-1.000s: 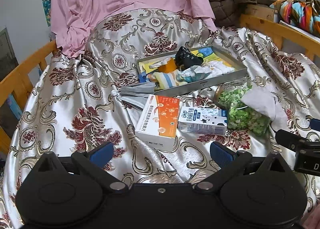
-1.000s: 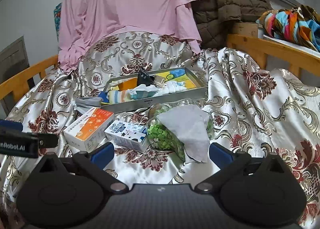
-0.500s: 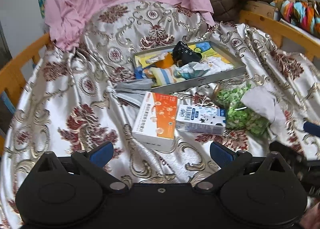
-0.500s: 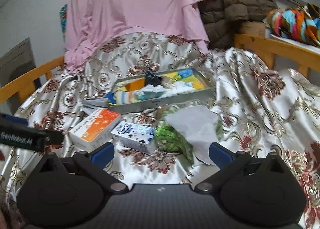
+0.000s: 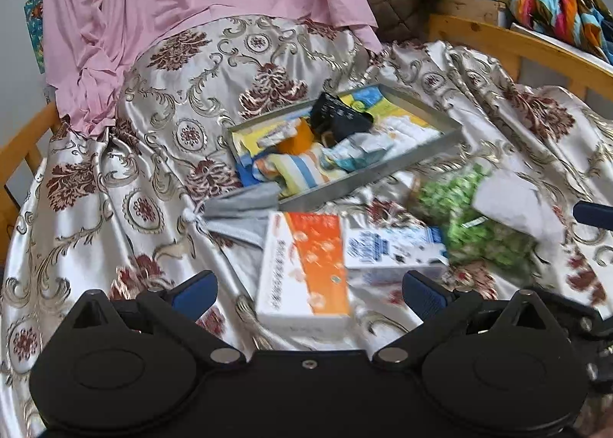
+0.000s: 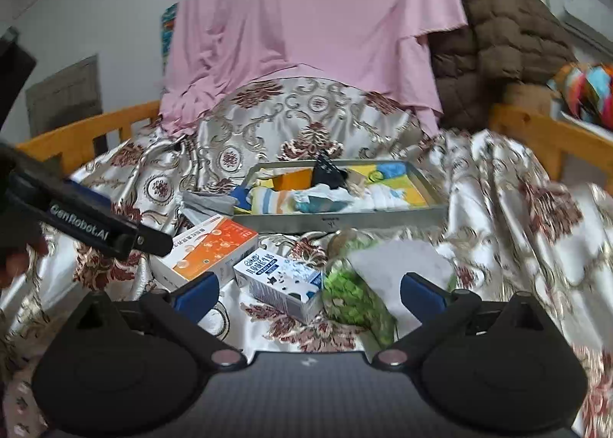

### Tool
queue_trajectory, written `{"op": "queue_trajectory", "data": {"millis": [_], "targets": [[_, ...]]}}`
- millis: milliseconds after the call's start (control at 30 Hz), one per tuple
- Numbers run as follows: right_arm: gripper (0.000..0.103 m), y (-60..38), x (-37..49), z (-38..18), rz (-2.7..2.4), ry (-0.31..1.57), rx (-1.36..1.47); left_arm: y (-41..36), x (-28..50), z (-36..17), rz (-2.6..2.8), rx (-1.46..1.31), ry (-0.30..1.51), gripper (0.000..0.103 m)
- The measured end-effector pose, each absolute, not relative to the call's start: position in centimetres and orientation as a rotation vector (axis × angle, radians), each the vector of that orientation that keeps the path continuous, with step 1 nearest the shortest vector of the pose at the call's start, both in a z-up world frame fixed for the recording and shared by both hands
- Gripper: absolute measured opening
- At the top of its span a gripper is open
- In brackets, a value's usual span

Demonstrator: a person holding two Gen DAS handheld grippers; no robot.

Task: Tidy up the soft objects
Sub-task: 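Move the left tool to the grey face mask while the right tool reaches the white tissue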

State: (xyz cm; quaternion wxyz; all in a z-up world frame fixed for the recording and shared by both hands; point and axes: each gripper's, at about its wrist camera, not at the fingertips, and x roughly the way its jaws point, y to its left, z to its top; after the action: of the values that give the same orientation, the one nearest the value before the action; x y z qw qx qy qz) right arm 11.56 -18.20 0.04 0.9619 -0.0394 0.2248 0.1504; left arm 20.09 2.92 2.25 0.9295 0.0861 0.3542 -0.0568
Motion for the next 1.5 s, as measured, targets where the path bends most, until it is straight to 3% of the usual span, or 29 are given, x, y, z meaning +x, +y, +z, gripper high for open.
{"op": "queue_trajectory", "data": {"millis": [367,633,1000,1100,1167,1267,1500], "targets": [[0.102,-15.9,16.7,-0.6,0.424,0.376,-0.266,5.1,27.0,1.6,-0.075,0.169,0.605,0.102],[0.091,-16.4,20.1,-0.9,0.448,0.384,-0.304,4.0,32.5,-0.7,-0.160,0.316,0.616,0.099],[0.075,-17.0,25.4,-1.3,0.464,0.589,-0.418,4.9,36.4,-2.7,-0.259,0.309,0.720,0.088],[0.075,-17.3,25.1,-1.1,0.460,0.612,-0.435,5.8,37.0,-3.2,-0.239,0.271,0.742,0.086],[0.074,-17.7,24.9,-1.1,0.441,0.622,-0.443,6.5,37.5,-3.6,-0.234,0.214,0.769,0.080],[0.063,-18.1,25.0,-1.3,0.409,0.659,-0.453,6.9,38.0,-4.1,-0.228,0.197,0.789,0.074],[0.039,-18.3,25.2,-1.9,0.393,0.697,-0.451,6.4,38.2,-4.5,-0.250,0.193,0.811,0.048]]}}
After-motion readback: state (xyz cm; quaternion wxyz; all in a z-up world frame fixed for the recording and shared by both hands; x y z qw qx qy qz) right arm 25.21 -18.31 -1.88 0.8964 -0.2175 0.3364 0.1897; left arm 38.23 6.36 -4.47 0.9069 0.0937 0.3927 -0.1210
